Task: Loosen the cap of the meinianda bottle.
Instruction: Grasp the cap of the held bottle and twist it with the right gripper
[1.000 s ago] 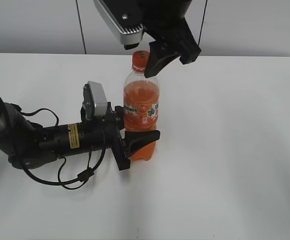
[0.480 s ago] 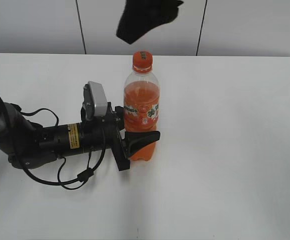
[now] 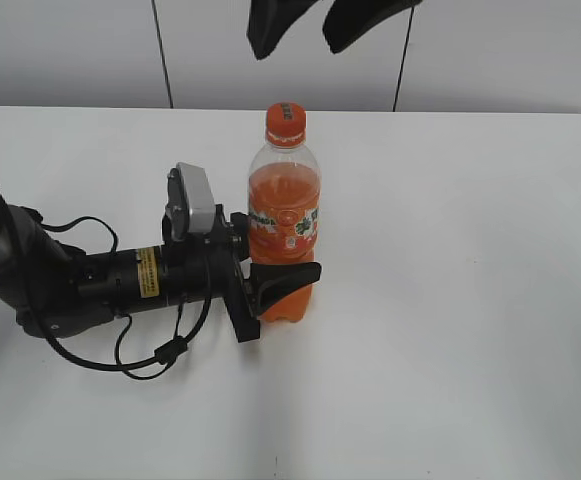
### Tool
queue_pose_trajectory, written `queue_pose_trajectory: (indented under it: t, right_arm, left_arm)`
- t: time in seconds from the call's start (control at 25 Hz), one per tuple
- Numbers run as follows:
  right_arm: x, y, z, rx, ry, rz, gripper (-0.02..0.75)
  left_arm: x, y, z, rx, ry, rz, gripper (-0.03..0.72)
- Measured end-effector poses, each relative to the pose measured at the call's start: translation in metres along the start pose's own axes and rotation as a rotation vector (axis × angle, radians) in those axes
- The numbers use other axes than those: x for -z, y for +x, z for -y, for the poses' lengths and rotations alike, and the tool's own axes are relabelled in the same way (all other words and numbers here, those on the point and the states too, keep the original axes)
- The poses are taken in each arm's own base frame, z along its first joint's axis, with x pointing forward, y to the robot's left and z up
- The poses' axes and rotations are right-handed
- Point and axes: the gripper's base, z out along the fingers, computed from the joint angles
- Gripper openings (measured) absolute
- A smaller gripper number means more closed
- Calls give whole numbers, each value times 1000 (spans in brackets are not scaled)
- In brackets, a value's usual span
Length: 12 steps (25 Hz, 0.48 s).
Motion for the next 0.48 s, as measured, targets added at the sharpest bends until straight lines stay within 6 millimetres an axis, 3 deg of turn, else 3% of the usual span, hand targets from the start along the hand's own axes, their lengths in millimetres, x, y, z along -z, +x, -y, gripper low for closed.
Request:
queue_pose_trajectory:
  t: [0.48]
  right_arm:
    - [-20,6,6,-100,42,-58,500]
  left_arm:
    - [0,0,0,0,0,0,386]
